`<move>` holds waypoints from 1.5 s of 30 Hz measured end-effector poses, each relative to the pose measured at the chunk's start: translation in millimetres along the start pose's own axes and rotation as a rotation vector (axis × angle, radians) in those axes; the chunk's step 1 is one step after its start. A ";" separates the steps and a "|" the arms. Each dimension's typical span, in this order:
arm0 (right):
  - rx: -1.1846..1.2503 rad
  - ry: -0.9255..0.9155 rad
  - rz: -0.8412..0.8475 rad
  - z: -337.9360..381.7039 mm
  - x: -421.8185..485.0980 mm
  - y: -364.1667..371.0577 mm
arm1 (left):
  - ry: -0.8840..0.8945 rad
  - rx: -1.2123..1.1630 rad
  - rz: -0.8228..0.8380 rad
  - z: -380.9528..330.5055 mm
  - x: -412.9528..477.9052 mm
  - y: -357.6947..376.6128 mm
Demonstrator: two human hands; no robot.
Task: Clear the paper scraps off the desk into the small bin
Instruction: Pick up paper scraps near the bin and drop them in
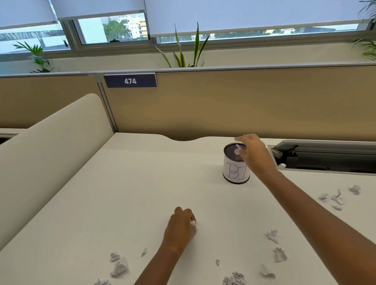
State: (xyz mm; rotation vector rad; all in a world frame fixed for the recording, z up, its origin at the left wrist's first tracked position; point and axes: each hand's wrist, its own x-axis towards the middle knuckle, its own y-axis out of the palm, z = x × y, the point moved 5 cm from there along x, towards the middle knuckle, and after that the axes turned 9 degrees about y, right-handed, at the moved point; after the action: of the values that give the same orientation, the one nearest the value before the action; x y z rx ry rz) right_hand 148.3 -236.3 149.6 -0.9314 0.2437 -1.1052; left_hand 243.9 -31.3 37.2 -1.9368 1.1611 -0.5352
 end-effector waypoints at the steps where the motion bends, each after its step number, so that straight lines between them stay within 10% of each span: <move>1: 0.025 0.016 -0.005 -3.0 -1.2 -1.2 | -0.009 -0.015 0.002 -0.6 2.1 -0.6; 21: 0.234 0.407 0.069 -141.9 -117.2 0.0 | 0.240 0.014 -0.235 -159.3 137.4 -28.8; 31: 0.021 0.175 0.541 -122.9 -147.5 6.9 | 0.403 0.060 -0.211 -152.0 95.4 11.6; 35: -0.176 0.068 0.670 -112.5 -166.6 12.0 | 0.311 0.110 -0.129 -127.2 45.1 36.5; 45: -0.293 -0.018 0.341 -109.0 -194.2 2.1 | -0.106 0.334 0.187 -80.1 -58.4 63.2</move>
State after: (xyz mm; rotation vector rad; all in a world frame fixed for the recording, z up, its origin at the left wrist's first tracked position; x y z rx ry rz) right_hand -5.7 -128.7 29.9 -1.1103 0.5401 -0.7566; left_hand 126.3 -30.3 36.3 -1.5371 1.0940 -0.4850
